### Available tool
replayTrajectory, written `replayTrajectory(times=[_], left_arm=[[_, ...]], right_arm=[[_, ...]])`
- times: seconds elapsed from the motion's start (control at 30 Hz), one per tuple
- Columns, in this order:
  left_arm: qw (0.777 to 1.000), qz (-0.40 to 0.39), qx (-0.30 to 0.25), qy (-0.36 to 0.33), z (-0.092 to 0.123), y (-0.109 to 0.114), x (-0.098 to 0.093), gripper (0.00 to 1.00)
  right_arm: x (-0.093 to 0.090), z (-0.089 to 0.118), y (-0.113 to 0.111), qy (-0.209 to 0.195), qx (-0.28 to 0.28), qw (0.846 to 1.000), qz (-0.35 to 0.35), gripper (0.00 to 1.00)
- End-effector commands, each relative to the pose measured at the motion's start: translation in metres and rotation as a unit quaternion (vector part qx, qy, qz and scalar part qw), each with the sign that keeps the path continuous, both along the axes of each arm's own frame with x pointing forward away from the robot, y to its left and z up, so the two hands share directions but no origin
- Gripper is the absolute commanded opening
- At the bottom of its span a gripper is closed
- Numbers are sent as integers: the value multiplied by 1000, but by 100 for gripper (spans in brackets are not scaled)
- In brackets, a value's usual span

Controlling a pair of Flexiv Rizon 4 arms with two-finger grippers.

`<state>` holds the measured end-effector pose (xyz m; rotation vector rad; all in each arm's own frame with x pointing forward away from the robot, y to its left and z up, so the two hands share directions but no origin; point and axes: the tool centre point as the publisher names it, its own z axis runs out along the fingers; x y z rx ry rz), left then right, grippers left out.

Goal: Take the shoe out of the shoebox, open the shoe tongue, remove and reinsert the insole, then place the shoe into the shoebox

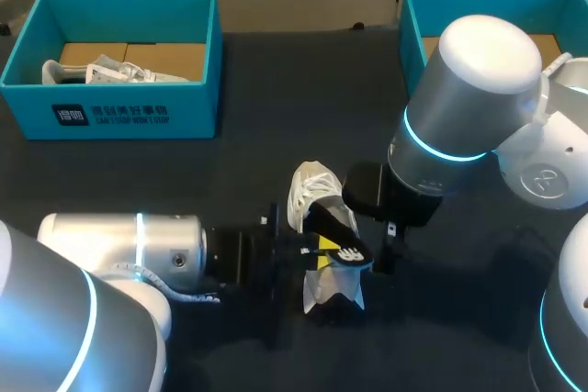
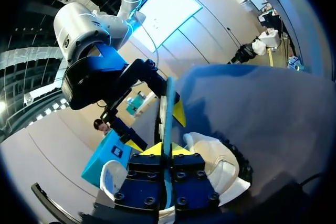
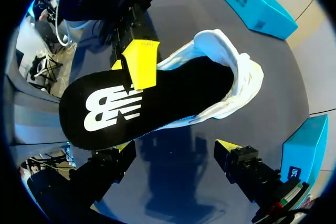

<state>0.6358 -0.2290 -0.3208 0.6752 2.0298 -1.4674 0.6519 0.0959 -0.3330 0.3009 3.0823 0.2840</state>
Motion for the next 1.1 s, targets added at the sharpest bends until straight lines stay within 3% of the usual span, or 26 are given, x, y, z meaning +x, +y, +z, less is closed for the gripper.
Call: replayTrajectory(times=[0.03, 0.63, 0.9, 1.1], left_arm=[[1000, -1, 2, -2, -3, -2, 1, 0], [1000, 10, 26, -9, -26, 2, 37, 0], [1000, 0, 25, -4, -26, 6, 32, 0], [998, 0, 37, -52, -28, 7, 27, 0]], right_arm=[[-1, -1, 0, -1, 0, 1000, -1, 100], [-1, -1, 0, -1, 0, 1000, -1, 100], [-1, -1, 0, -1, 0, 1000, -1, 100], [-1, -1, 0, -1, 0, 1000, -1, 100]])
